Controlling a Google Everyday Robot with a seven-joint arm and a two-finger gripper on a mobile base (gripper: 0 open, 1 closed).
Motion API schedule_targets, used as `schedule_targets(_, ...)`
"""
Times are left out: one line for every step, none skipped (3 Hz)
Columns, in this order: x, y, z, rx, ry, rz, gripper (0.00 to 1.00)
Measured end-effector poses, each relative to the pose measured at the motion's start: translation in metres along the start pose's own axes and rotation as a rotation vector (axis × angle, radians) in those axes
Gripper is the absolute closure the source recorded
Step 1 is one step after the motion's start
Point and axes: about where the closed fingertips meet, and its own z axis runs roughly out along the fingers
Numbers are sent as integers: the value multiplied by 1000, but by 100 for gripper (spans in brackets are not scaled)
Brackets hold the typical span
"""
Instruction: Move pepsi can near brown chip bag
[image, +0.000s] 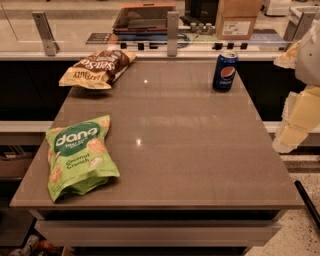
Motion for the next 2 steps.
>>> schedule_targets(-2,-7,6,62,-38,83,0)
schedule_targets(-1,-18,17,134,-114,216,0)
